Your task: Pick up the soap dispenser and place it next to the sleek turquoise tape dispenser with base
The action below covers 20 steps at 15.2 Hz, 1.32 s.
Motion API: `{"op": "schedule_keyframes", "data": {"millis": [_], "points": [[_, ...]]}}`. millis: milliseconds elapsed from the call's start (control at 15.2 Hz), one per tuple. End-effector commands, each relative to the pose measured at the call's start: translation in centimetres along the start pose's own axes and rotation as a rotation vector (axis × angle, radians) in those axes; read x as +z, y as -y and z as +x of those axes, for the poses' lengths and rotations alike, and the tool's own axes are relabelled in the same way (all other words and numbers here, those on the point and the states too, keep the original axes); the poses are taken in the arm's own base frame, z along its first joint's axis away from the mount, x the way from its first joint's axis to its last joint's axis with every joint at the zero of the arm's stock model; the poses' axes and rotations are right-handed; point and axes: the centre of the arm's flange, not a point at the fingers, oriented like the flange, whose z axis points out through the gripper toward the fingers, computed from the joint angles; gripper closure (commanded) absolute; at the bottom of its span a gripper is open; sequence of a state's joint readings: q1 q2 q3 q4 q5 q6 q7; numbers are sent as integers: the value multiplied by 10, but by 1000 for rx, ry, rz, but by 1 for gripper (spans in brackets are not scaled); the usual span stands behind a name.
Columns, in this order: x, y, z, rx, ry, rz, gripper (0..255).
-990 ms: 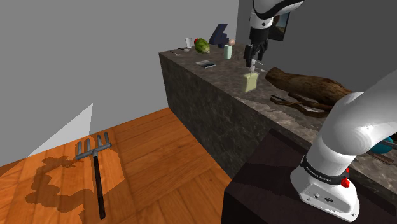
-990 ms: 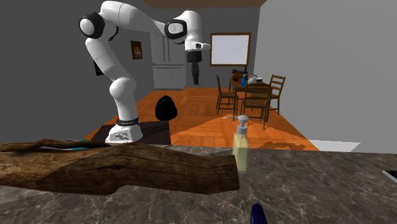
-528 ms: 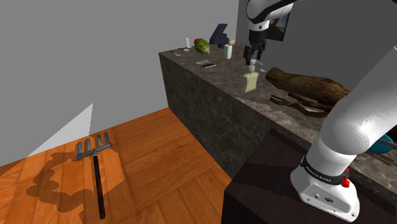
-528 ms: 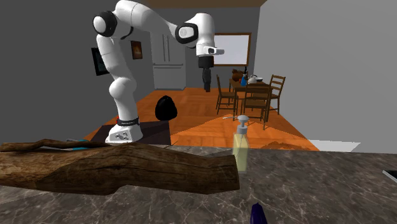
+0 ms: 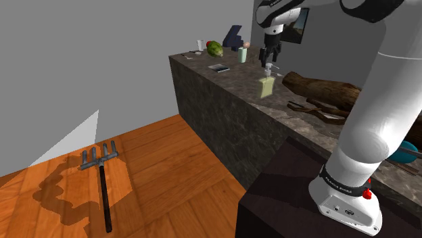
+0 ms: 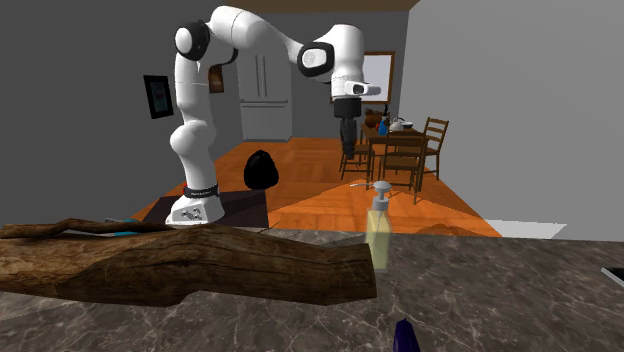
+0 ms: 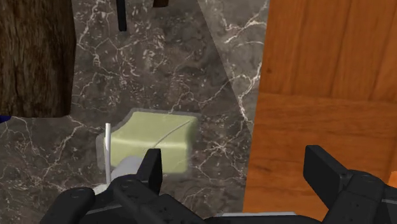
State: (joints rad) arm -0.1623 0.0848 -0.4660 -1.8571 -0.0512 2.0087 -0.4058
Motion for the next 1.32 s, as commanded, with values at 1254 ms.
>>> {"op": "schedule_keyframes", "data": {"millis": [1254], "points": [[84,-100,67,46,14,-16,0]]}}
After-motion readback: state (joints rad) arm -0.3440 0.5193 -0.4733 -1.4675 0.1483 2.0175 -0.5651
